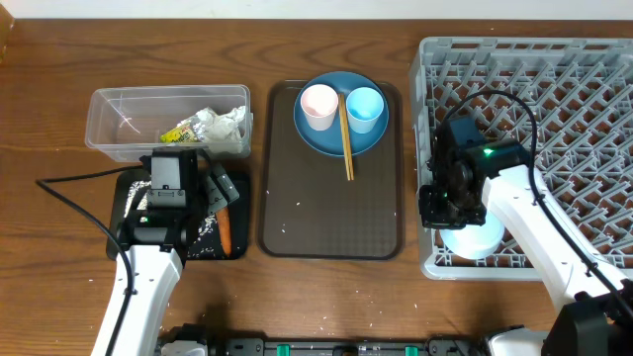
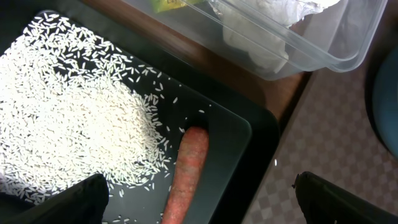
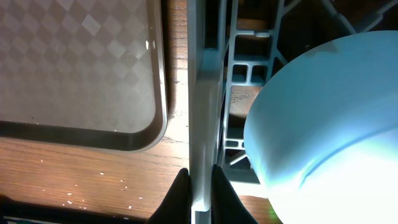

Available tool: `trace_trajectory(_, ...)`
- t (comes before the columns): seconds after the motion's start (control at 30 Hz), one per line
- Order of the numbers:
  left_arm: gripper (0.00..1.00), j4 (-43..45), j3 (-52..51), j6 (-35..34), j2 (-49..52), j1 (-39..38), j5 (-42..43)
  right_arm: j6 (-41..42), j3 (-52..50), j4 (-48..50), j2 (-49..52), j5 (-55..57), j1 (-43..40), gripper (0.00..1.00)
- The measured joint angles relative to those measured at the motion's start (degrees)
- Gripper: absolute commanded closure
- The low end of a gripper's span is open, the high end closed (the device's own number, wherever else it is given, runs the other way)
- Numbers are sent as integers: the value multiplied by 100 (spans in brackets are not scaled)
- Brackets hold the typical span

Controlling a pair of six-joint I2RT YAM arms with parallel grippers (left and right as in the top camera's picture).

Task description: Sort waste into correct bins and load items into the dishwasher rack

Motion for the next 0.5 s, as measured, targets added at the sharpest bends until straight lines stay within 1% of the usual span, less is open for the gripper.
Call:
trace_trajectory(0.13,2,0,0,0,0,0,0,-17,0,0,2,-2,0,91)
trace_trajectory(0.23,2,-2,0,0,0,0,0,-70,4,-33,4,-17,0,82)
trace_trajectory(0.3,2,-2,0,0,0,0,0,-118,26,-162,9,-59,2,81)
trace_trajectory(0.33,2,-2,0,0,0,0,0,-129,66,-229,13,-87,2,76)
trace_trajectory(0.37,2,0,0,0,0,0,0,-136,136,-284,17,-120,2,55)
trace_trajectory(0.43,2,0,0,0,0,0,0,-149,323,-402,17,-192,2,29)
trace_trajectory(0.5,2,0,0,0,0,0,0,-170,522,-498,17,-271,2,25)
